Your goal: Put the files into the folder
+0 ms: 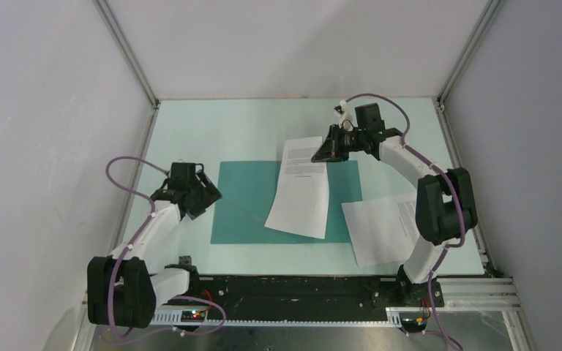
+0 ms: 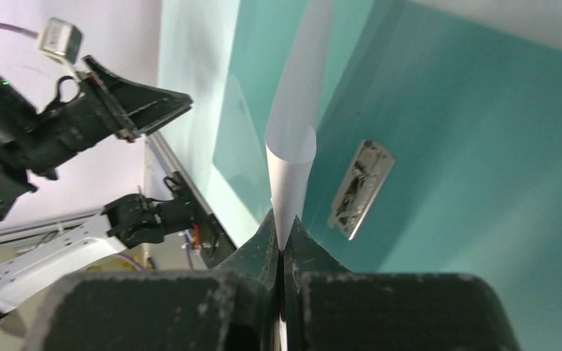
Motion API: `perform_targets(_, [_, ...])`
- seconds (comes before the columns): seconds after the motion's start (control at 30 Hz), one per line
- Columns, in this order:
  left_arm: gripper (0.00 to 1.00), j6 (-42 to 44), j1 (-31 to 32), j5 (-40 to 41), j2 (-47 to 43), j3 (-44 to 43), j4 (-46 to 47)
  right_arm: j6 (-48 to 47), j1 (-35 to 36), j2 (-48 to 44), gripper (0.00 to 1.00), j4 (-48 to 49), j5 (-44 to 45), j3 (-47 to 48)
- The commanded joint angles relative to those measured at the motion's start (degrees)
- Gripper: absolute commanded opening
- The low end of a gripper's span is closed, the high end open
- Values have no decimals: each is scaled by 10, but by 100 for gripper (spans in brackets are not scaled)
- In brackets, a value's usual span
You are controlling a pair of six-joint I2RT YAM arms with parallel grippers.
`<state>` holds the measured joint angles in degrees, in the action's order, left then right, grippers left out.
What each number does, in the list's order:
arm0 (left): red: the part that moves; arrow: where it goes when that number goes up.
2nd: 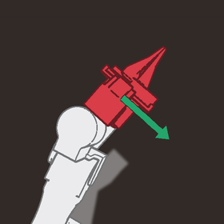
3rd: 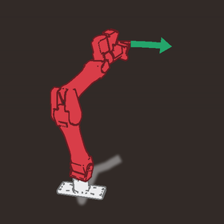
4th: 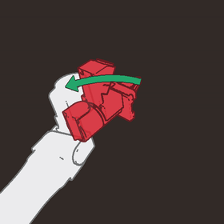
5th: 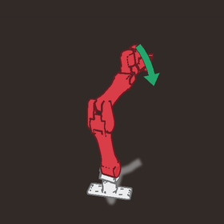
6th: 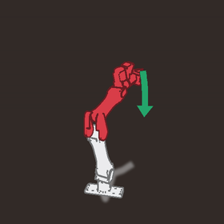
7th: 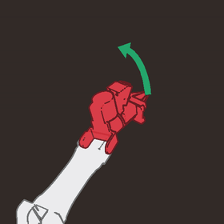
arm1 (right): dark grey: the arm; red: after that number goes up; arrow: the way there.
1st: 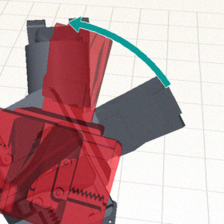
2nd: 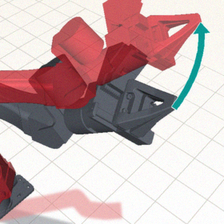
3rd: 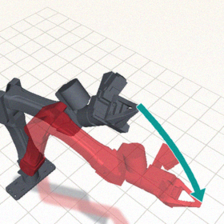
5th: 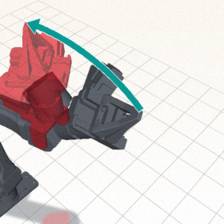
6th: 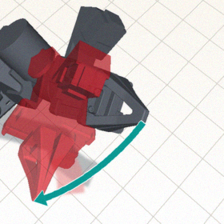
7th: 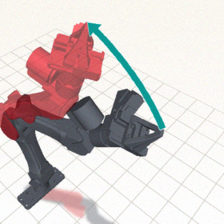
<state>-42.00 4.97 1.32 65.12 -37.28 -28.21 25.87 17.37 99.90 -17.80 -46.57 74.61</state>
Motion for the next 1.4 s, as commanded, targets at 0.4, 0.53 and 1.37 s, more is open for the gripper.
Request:
perform_targets(0.4, [74, 9, -43, -6, 12, 24, -3, -139, 0, 63, 0, -42, -15, 97])
perform_targets(0.53, [75, 3, -43, -7, 20, 25, -2, -147, 27, 68, 0, -41, -26, 92])
perform_targets(1.37, [12, -63, -48, 2, 56, 65, 18, -58, 78, 85, 0, 74, 35, 52])
